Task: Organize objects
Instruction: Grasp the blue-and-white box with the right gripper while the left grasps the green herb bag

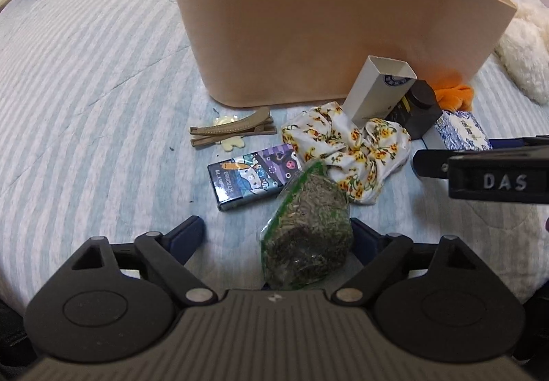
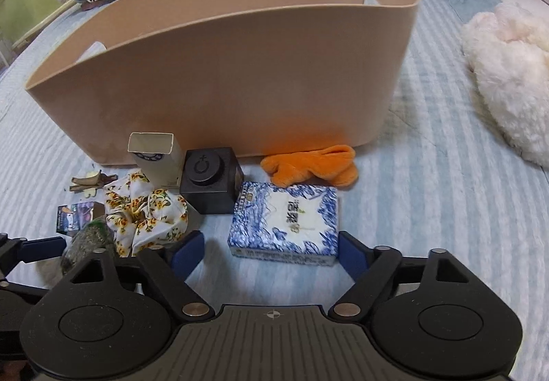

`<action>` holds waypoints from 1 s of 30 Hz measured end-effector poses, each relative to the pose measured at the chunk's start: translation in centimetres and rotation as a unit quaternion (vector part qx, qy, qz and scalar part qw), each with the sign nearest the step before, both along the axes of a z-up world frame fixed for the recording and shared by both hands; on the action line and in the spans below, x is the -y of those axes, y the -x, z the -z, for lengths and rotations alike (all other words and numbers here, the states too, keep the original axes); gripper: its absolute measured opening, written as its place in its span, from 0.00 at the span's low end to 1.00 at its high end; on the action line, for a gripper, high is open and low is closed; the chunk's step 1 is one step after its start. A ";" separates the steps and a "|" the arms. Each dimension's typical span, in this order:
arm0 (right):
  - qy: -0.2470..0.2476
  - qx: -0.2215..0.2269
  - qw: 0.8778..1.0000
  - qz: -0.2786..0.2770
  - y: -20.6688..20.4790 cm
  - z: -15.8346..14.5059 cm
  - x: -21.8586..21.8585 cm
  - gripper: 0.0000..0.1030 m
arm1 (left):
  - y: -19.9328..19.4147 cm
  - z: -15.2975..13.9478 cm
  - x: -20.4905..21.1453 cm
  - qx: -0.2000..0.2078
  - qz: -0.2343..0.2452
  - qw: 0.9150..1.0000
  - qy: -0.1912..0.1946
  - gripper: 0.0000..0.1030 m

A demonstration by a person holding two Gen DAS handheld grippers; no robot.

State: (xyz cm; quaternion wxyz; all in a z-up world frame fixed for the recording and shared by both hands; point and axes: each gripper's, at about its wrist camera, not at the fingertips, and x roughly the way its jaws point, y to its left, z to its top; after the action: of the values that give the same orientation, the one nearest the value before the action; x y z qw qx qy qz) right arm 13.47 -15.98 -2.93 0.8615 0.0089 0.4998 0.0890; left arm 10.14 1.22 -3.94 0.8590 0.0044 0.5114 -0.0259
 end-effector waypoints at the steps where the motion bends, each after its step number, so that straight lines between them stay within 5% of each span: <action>1: 0.006 0.003 1.000 -0.002 0.0 0.1 -0.2 0.76 | 0.0 0.0 0.0 0.003 0.000 1.000 -0.002 0.78; 4: 0.020 0.016 1.000 -0.004 0.2 0.3 -0.5 0.59 | 0.2 -0.4 0.1 0.013 0.006 1.000 -0.005 0.56; 7: 0.013 0.020 1.000 0.000 0.6 0.2 -0.3 0.59 | 0.6 -0.9 -0.1 0.023 0.006 1.000 0.009 0.47; 20: -0.016 0.060 0.998 0.028 4.6 -3.2 0.5 0.59 | 3.0 -3.8 -0.7 0.057 0.009 0.998 0.023 0.45; 30: -0.043 0.117 0.992 0.036 5.3 -7.3 1.9 0.59 | 4.2 -9.5 -1.3 0.132 0.008 0.991 0.019 0.45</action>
State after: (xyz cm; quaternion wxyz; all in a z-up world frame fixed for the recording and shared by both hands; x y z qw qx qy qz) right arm 8.14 -17.87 4.33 0.9154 0.0533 0.3909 0.0799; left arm 5.96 2.50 5.56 0.9188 -0.0047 0.3926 -0.0414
